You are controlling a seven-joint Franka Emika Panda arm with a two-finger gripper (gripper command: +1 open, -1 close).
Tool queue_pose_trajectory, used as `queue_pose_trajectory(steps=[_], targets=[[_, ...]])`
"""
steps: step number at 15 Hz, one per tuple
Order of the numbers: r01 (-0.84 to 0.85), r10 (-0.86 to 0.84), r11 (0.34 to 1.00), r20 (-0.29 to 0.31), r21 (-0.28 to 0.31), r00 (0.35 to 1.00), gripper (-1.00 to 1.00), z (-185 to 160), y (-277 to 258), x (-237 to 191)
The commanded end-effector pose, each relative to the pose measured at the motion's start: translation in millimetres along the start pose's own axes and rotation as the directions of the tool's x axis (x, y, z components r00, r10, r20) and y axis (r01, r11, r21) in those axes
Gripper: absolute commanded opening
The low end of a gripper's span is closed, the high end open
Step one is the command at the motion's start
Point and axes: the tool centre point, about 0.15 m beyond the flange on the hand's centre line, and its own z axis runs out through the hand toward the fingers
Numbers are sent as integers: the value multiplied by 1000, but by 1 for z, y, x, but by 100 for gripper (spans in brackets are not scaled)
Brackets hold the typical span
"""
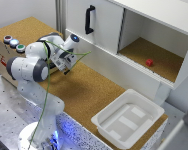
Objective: Open the drawer
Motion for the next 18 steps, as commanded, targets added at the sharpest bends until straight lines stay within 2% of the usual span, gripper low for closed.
queue_pose_trajectory(steps=[1, 7, 15, 16, 18], targets=[[-15, 15, 1000, 5, -1, 1000, -100, 19, 55, -16], [-47, 47, 999, 1, 3, 999, -100, 10, 77, -21], [-82, 82, 996, -1, -19, 997, -100, -9, 100, -26], [-77, 78, 997, 14, -22, 997, 100, -10, 99, -26], [-26, 30, 997, 44, -76, 999, 100, -18, 83, -24]])
